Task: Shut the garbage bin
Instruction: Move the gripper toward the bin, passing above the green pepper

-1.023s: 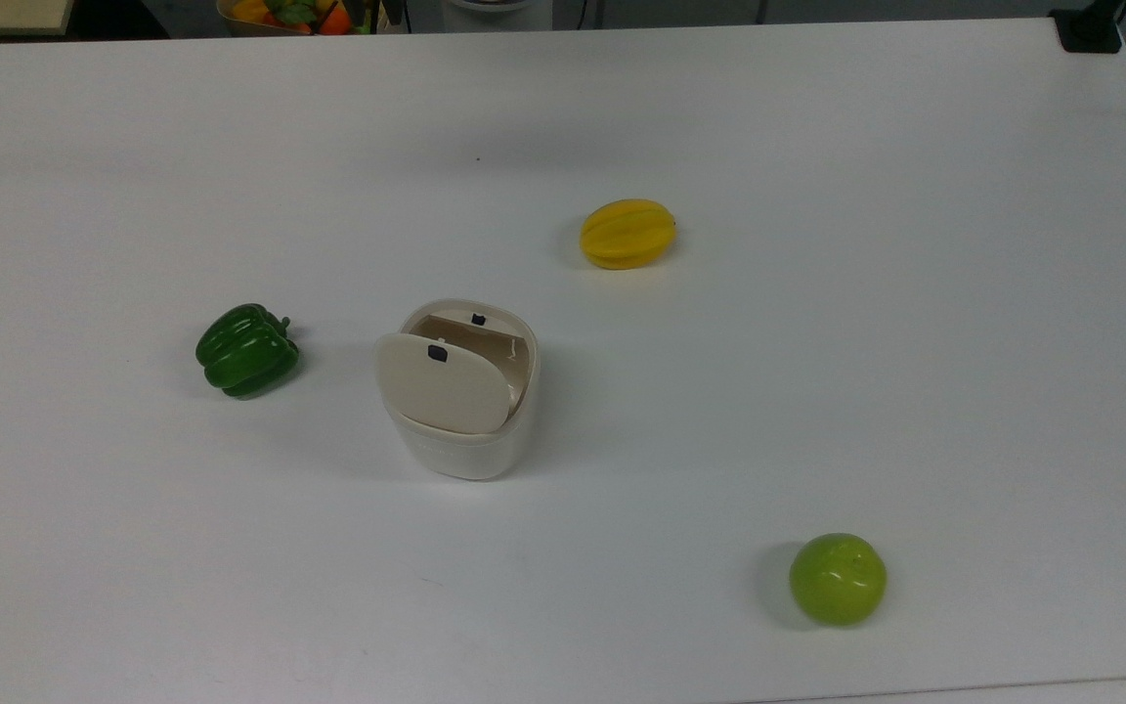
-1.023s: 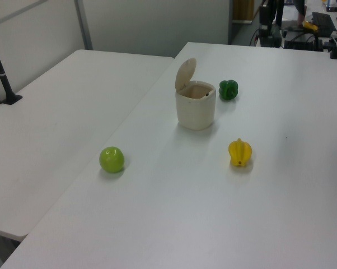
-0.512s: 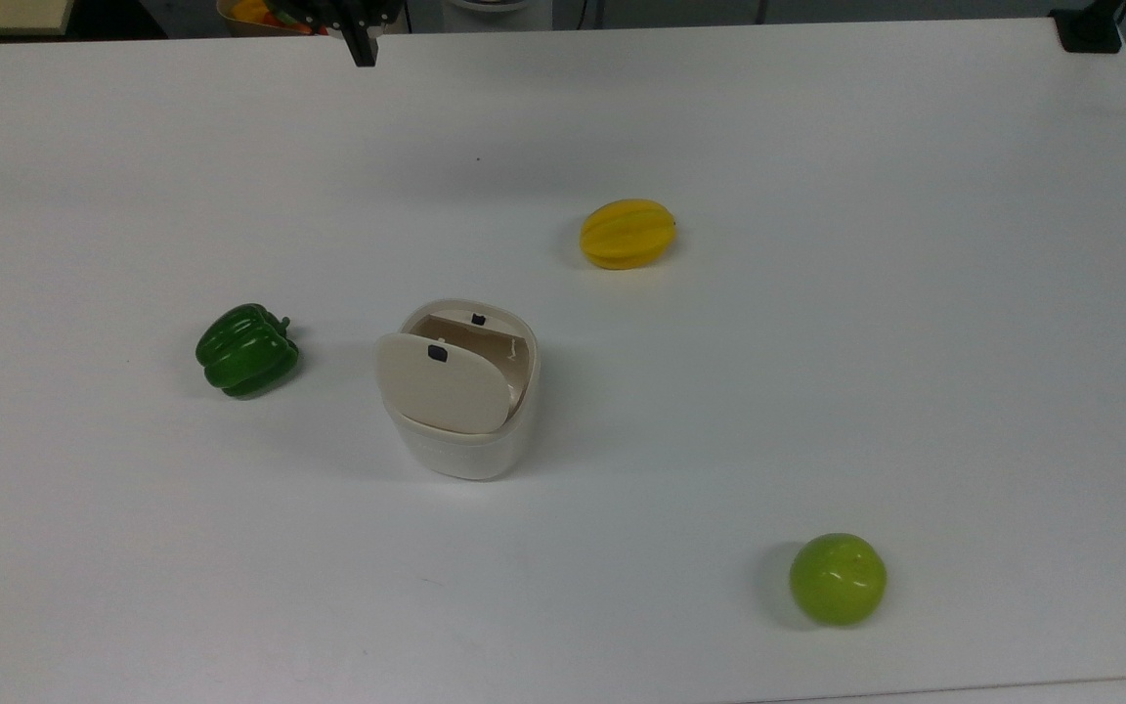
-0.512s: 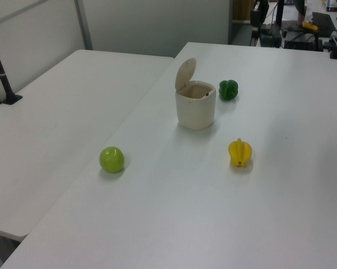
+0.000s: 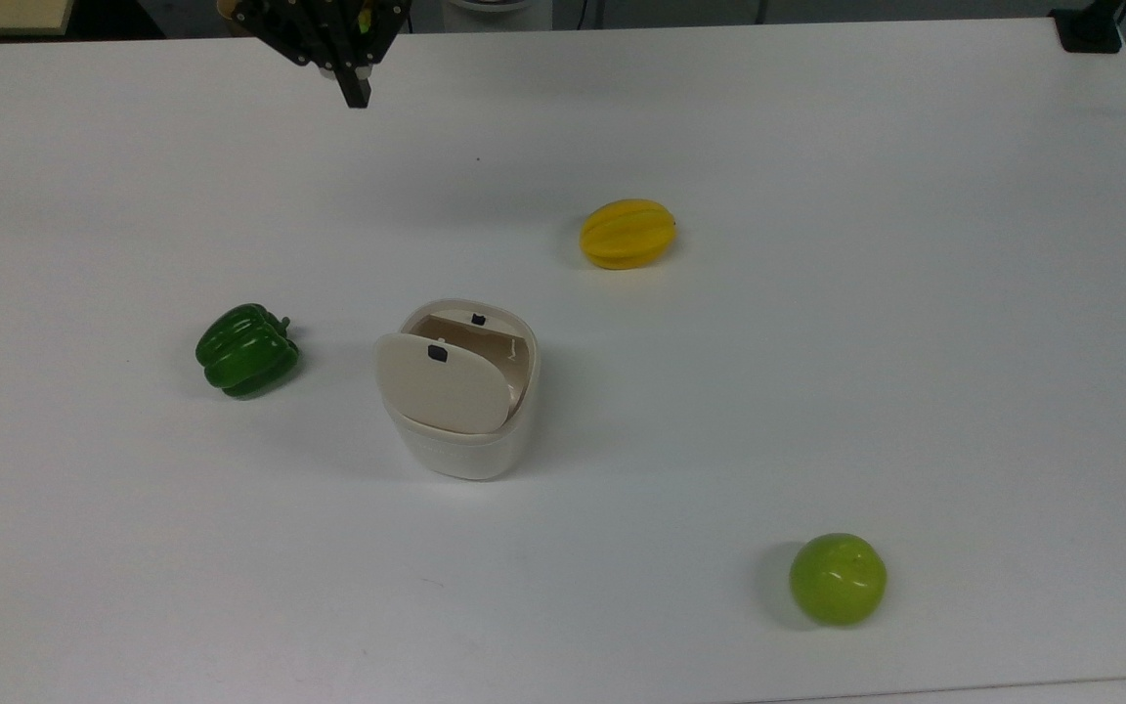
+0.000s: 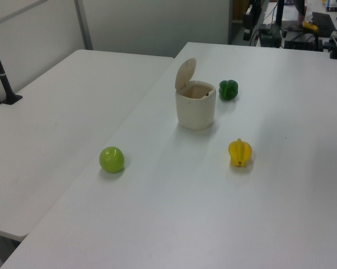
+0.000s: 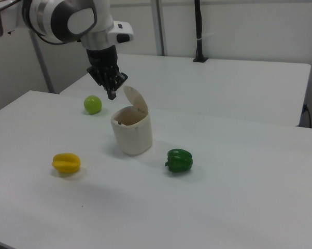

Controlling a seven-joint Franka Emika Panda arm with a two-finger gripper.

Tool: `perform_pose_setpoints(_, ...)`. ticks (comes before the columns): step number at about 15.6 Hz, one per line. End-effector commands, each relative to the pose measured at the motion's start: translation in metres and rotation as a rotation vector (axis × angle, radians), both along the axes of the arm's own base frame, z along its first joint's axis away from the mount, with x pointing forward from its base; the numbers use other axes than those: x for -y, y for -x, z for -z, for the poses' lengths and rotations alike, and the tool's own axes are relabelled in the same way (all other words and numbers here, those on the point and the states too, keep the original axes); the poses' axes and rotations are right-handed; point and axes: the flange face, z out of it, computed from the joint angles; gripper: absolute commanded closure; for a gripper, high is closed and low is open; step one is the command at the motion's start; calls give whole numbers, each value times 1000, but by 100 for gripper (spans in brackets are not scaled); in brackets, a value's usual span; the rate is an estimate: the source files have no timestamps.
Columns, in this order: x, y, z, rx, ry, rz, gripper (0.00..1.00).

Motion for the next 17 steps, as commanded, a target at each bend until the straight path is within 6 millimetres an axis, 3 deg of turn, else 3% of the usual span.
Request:
perform_pose_setpoints(1,-1,-9,2,47,-4,51,99)
perform_pose_setpoints(4,2,-10,4,53,15,12,100)
perform_pose_setpoints(12,5,-38,28,129,14,17,100)
perform_pose_setpoints(17,9,-67,44,250,-21,222,100)
